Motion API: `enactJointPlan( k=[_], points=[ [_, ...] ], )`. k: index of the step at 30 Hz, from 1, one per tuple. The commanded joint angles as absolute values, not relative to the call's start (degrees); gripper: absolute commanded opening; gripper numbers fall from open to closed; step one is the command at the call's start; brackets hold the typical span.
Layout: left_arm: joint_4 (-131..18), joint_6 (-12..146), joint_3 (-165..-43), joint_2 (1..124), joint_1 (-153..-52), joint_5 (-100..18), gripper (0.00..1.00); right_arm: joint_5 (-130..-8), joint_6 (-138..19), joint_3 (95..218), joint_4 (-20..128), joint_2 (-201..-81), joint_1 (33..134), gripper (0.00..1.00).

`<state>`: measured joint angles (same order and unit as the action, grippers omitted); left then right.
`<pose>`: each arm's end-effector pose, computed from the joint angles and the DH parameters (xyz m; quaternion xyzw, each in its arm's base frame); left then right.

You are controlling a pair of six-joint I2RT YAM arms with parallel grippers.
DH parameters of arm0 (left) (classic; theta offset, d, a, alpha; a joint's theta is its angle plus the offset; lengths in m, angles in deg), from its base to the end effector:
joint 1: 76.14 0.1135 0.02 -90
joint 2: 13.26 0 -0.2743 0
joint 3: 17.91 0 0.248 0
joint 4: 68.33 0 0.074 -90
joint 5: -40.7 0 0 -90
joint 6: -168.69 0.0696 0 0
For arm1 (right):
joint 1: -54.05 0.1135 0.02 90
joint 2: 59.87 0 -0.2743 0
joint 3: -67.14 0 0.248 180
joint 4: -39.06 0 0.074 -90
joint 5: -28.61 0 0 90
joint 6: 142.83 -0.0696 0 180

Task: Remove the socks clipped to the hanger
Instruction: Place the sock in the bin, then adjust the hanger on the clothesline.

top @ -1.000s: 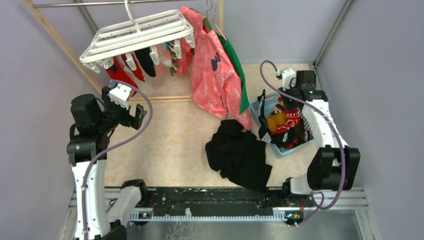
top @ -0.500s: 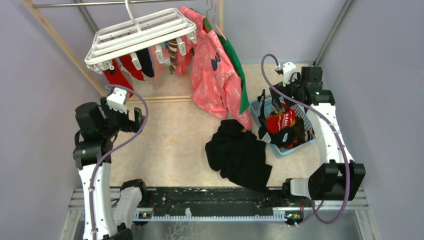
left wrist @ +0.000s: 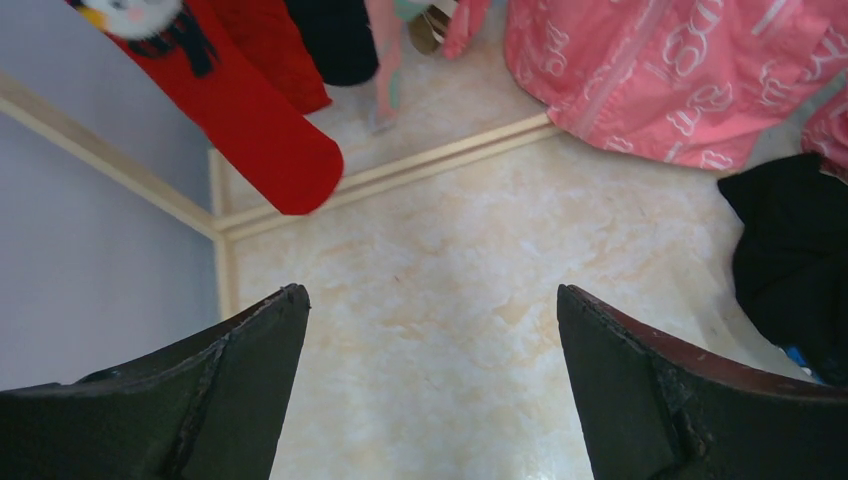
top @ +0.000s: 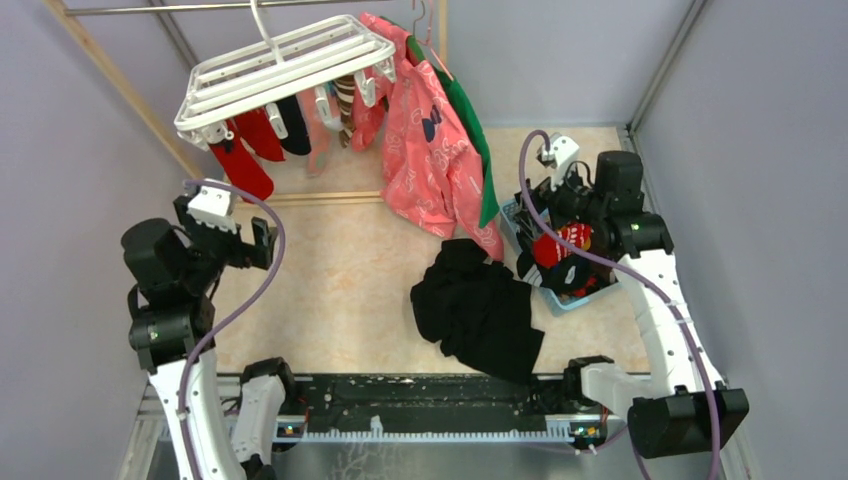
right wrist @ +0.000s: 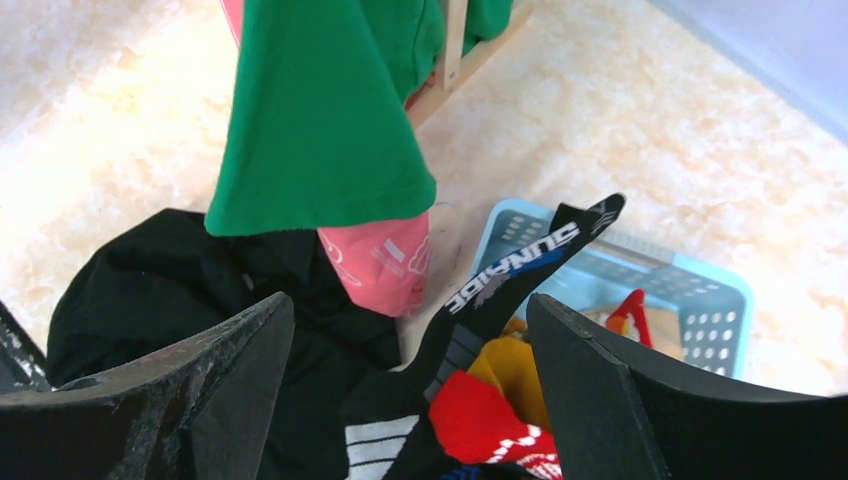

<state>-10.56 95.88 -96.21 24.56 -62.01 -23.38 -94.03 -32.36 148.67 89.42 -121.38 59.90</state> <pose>0.1261 0.0004 0.4021 0.1539 0.7810 -0.0180 0.6050 0.2316 0.0615 0.3725 -0.3257 0.7789 0.1810 0.5045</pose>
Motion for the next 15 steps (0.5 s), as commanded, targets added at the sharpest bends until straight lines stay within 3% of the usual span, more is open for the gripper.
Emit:
enactJointPlan(
  k=[1,7,11,15],
  points=[
    [-6.98,98.19,-104.85,25.15,-61.55,-26.58,0.99,-96.31,-33.7,145.39,83.55,-120.21,59.86,0.87],
    [-2.62,99.44,-118.56,28.18,-61.57,-29.28,0.96,-97.42,-33.8,143.21,82.64,-120.43,59.85,0.87],
    [-5.57,100.17,-125.64,31.15,-61.55,-38.34,0.95,-97.83,-33.86,142.35,82.25,-120.35,59.84,0.86],
    [-9.95,103.03,-129.56,34.59,-61.56,-37.56,0.92,-97.48,-33.76,141.77,81.99,-120.22,59.86,0.86]
  ],
)
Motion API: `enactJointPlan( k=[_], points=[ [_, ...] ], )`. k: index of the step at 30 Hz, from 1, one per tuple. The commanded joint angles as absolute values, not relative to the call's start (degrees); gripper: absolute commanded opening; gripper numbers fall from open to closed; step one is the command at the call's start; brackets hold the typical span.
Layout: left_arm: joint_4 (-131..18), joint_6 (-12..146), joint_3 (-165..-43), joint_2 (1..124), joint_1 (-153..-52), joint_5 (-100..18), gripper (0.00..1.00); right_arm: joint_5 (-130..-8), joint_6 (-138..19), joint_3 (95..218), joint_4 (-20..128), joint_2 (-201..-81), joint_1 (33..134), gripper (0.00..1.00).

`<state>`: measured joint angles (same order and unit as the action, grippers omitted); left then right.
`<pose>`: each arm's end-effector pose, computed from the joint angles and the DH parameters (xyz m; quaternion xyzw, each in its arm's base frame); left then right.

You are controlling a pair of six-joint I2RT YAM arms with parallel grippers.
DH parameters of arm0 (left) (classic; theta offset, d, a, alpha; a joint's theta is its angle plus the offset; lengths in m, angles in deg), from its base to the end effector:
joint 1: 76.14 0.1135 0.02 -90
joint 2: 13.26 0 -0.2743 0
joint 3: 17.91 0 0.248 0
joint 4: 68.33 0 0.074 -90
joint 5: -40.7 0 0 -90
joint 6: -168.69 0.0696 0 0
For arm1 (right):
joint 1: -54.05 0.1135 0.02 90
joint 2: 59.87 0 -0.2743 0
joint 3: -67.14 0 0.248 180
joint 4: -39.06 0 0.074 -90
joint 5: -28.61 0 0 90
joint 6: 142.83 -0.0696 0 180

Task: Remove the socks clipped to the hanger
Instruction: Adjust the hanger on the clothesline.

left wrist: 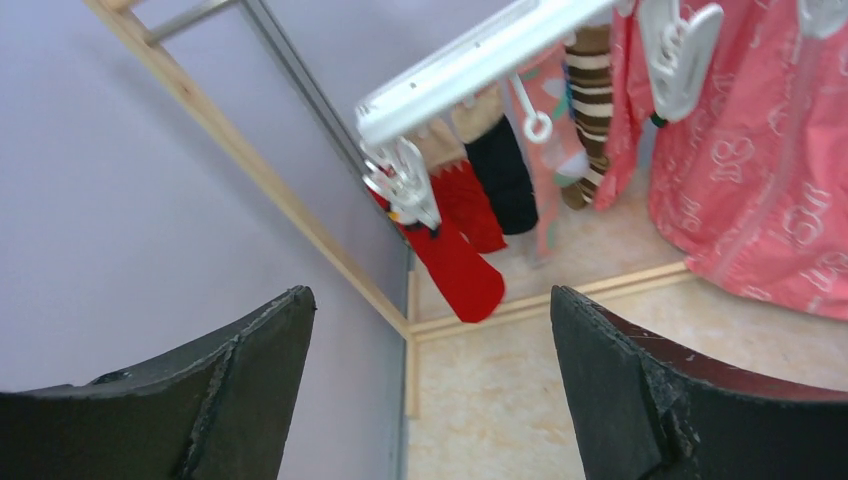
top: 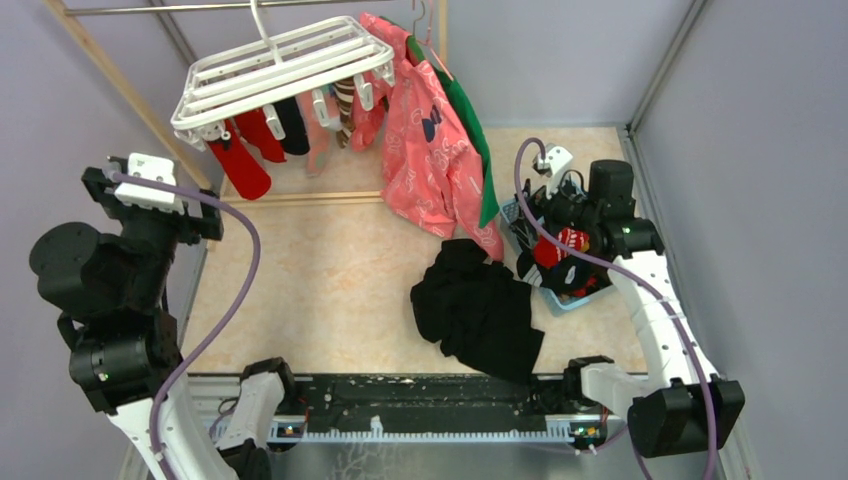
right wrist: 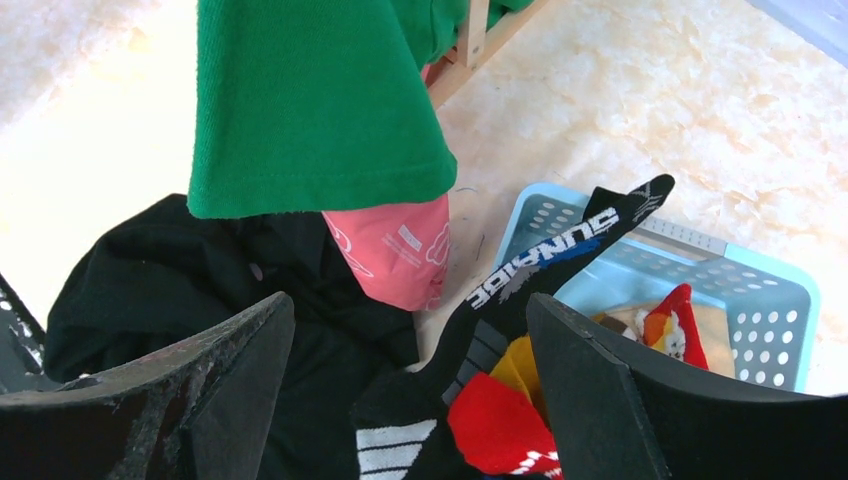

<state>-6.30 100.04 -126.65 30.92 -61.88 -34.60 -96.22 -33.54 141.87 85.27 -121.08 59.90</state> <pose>0.0732 0.0004 0.5349 0.1347 0.6786 0.1349 0.7093 0.2341 0.0639 0.3410 -0.3223 0.7860 0.2073 0.4851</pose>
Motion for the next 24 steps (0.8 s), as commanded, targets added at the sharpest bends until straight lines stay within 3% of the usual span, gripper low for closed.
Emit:
enactJointPlan(
  k=[1,13,24],
  points=[
    [-11.08,103.43,-130.36,35.59,-61.56,-36.39,0.91,-97.43,-33.76,141.62,81.88,-120.17,59.86,0.86],
    [-18.82,105.38,-136.67,45.51,-61.6,-23.04,0.76,-96.78,-33.49,140.62,81.47,-120.89,59.87,0.86],
    [-20.32,101.08,-135.36,47.41,-61.57,-8.56,0.45,-96.5,-33.05,140.52,81.79,-122.22,59.85,0.87]
  ],
)
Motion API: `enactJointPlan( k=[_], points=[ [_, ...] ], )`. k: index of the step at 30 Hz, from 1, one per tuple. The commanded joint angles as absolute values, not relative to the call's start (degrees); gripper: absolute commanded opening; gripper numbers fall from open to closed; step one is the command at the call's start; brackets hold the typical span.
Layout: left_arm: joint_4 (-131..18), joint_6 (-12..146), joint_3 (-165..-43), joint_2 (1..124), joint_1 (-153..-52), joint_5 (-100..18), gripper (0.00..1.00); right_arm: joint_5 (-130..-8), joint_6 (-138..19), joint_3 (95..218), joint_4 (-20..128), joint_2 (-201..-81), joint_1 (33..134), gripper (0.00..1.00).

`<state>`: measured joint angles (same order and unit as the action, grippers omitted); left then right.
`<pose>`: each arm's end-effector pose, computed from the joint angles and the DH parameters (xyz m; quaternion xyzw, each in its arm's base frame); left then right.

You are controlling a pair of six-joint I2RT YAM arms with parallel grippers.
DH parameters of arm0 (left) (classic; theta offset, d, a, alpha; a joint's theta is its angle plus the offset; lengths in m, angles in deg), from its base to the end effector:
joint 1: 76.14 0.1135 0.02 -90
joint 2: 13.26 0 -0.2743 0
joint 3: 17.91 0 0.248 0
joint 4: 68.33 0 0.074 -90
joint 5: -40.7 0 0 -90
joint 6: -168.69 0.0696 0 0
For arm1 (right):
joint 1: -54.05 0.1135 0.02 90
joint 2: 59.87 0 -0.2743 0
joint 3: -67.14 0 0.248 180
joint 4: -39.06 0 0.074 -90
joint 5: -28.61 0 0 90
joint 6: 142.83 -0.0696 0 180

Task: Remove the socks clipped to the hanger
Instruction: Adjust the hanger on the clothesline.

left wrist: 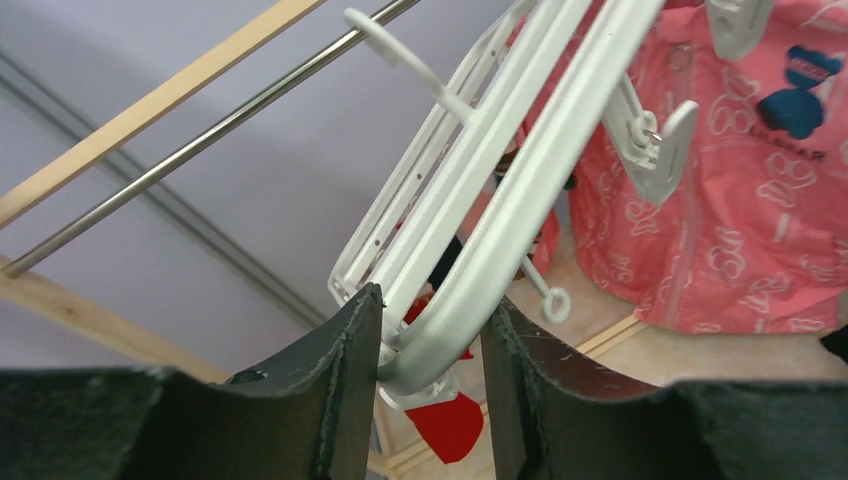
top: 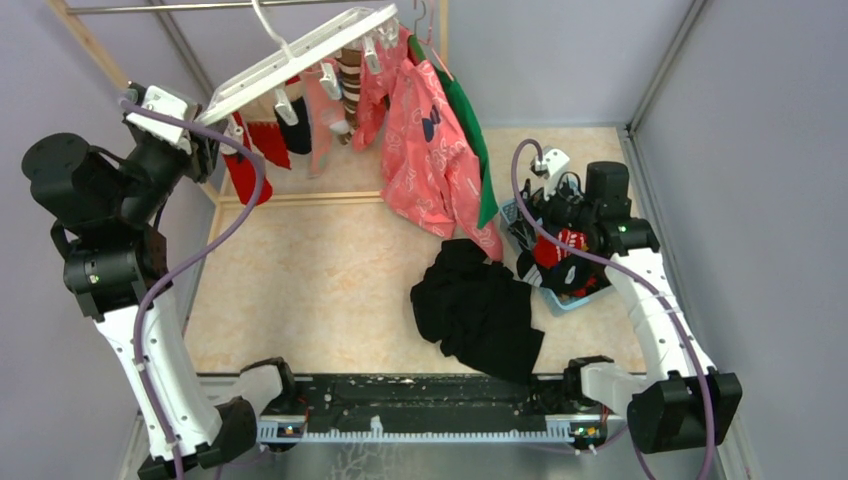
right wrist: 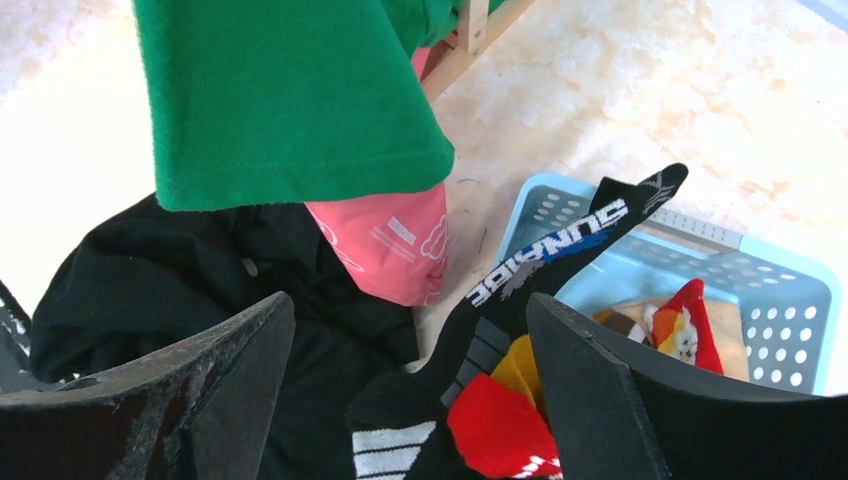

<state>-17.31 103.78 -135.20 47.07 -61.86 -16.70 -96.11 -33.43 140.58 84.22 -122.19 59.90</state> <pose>0.1559 0.0010 0.5735 0.2681 0.6201 0.0632 0.7346 0.2393 0.0644 0.3308 -0.3208 0.7919 0.2088 0.4758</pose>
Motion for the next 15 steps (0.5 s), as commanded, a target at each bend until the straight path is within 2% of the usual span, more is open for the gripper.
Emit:
enactJointPlan(
  k=[1,6,15],
  points=[
    [-20.58,100.33,-135.22,47.79,-61.55,-7.56,0.44,-96.52,-33.0,140.51,81.78,-122.26,59.85,0.87],
    [-22.38,96.89,-134.72,48.78,-61.6,-3.26,0.4,-96.53,-32.98,140.48,81.82,-122.59,59.85,0.86],
    [-25.85,92.28,-131.89,47.67,-61.7,6.08,0.57,-96.55,-32.81,140.5,81.9,-123.3,59.85,0.86]
  ],
)
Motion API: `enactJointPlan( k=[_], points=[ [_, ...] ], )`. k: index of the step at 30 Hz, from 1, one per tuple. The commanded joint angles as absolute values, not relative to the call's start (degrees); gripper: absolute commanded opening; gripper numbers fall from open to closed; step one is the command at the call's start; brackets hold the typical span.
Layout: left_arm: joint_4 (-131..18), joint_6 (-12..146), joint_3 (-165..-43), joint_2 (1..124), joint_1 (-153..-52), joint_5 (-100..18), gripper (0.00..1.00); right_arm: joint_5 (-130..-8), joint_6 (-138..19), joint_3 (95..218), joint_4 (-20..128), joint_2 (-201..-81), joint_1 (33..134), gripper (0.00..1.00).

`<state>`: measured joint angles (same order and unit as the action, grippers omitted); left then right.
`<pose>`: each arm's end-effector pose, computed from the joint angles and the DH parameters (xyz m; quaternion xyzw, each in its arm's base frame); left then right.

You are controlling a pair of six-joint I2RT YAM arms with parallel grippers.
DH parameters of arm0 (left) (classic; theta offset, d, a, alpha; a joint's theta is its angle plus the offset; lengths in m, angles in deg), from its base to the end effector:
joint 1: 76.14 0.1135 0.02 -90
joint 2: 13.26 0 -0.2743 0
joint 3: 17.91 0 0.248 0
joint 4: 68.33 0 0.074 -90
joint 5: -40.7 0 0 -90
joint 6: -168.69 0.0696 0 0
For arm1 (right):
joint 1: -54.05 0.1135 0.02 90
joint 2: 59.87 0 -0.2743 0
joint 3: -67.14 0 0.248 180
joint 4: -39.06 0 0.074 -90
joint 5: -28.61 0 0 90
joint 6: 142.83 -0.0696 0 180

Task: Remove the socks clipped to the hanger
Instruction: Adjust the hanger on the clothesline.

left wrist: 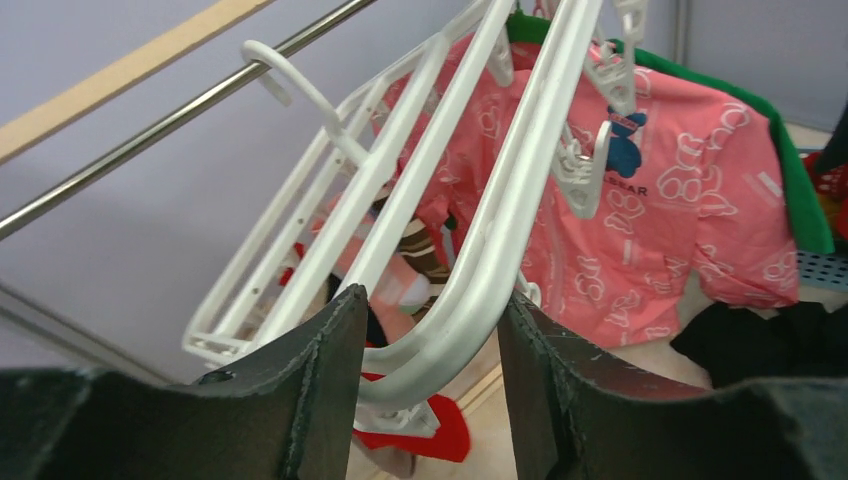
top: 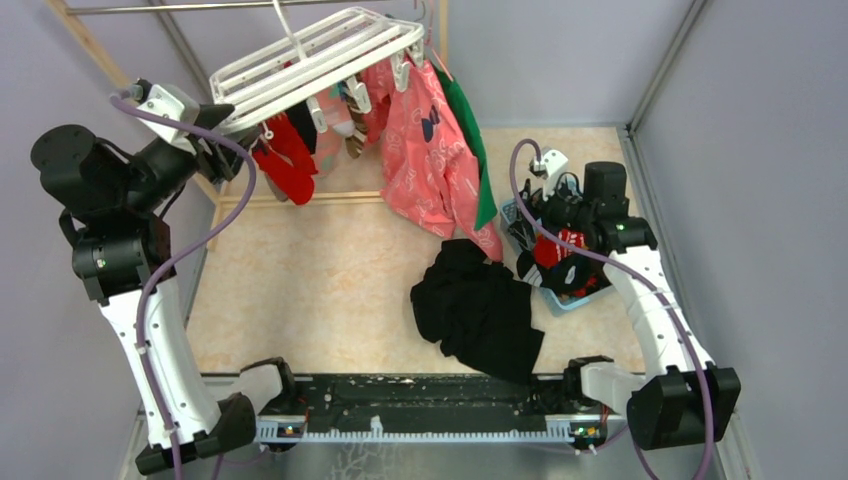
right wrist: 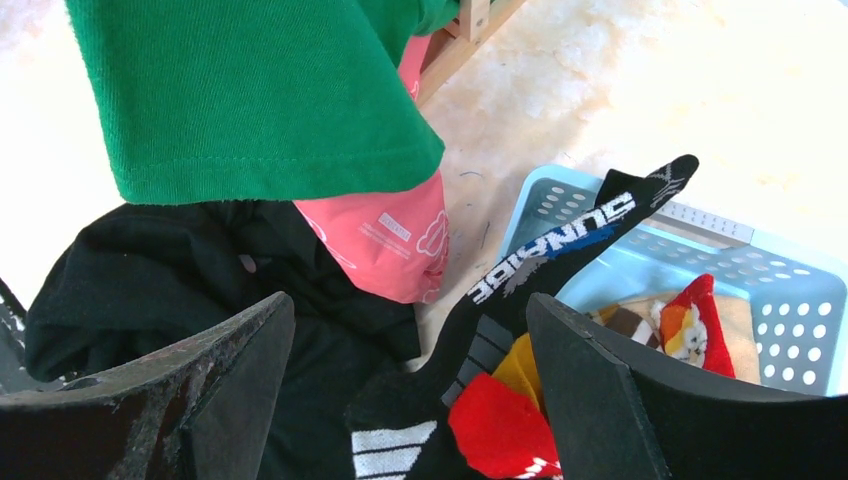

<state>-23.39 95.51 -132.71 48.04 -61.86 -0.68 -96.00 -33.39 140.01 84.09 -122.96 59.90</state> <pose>0.1626 -0.0125 0.5713 0.3251 0.5875 -0.0736 0.7374 0.2421 0.0645 0.3245 -0.3191 0.7973 0.2104 0.4672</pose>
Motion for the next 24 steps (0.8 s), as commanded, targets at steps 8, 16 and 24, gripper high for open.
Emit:
enactJointPlan(
  k=[8,16,24],
  points=[
    [-25.81,94.31,-127.56,46.04,-61.72,13.83,0.63,-98.89,-33.59,141.77,82.16,-123.61,59.8,0.86],
    [-24.01,98.54,-127.68,47.48,-61.83,21.22,0.54,-97.87,-34.07,143.75,82.98,-124.22,59.78,0.86],
    [-26.12,99.37,-129.89,51.75,-63.77,29.23,0.53,-95.34,-33.05,144.6,84.53,-124.9,59.9,0.86]
  ],
)
